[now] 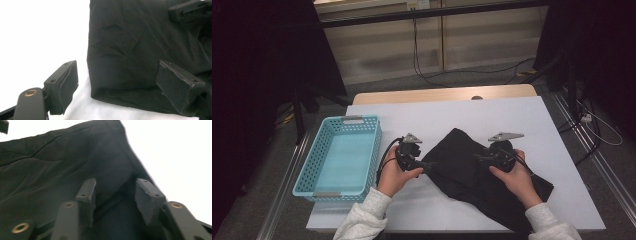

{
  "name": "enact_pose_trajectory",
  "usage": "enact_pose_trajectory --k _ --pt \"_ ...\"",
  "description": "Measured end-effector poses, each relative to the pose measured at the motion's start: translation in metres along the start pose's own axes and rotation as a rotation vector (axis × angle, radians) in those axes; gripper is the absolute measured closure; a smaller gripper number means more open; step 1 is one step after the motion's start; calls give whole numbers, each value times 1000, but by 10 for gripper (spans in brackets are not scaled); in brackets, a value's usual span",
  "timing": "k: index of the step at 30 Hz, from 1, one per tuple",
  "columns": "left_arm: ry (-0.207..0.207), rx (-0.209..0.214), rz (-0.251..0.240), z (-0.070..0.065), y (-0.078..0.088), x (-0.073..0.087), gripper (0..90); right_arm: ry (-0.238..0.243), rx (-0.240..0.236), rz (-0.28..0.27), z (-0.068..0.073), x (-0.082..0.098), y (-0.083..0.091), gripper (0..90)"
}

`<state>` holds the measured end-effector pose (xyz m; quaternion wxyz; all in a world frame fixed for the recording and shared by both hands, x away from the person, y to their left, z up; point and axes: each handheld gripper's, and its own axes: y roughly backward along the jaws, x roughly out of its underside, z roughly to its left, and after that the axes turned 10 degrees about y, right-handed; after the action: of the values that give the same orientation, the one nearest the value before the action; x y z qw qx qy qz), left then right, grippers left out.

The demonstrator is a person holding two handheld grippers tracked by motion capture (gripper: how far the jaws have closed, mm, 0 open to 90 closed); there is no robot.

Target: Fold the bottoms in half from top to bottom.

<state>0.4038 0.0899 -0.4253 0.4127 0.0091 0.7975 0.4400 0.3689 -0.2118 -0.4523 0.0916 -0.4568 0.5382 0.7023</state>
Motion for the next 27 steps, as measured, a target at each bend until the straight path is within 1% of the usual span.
enact_pose_trajectory --k 1,2,3,5,6,7,9,10,12,15,17,20,25,27 --pt "8 5 -9 0 1 0 179 -2 2 11 1 0 -1 540" --pt "4 2 -7 0 1 0 179 2 -5 16 2 1 -4 567" --pt "-8 -10 -5 0 2 0 179 -1 -19 25 2 2 -6 603" --pt "-4 -11 -2 1 3 1 179 22 -11 18 6 4 -9 646" --pt "2 -10 -3 1 4 1 179 40 -5 16 8 4 -9 702" --pt "-3 -16 -2 1 4 1 179 49 -15 14 9 4 -9 782" --pt "-9 -21 -7 1 5 2 180 42 -41 14 10 5 -10 845" --pt "-2 -20 -8 1 6 2 180 41 -43 14 11 4 -10 862" --pt "-1 -20 -13 2 7 2 183 45 -40 15 12 4 -10 872" --pt "6 -27 -15 3 9 2 182 31 -49 4 10 3 -8 877" --pt "14 -25 -25 4 9 1 183 18 -58 -11 8 1 -4 879" --pt "10 -24 -27 5 10 1 182 22 -60 -42 8 -5 8 883" --pt "17 -25 -23 6 9 1 182 18 -74 -61 7 -8 16 883" --pt "18 -21 -24 5 9 1 182 25 -64 -62 6 -8 19 883"
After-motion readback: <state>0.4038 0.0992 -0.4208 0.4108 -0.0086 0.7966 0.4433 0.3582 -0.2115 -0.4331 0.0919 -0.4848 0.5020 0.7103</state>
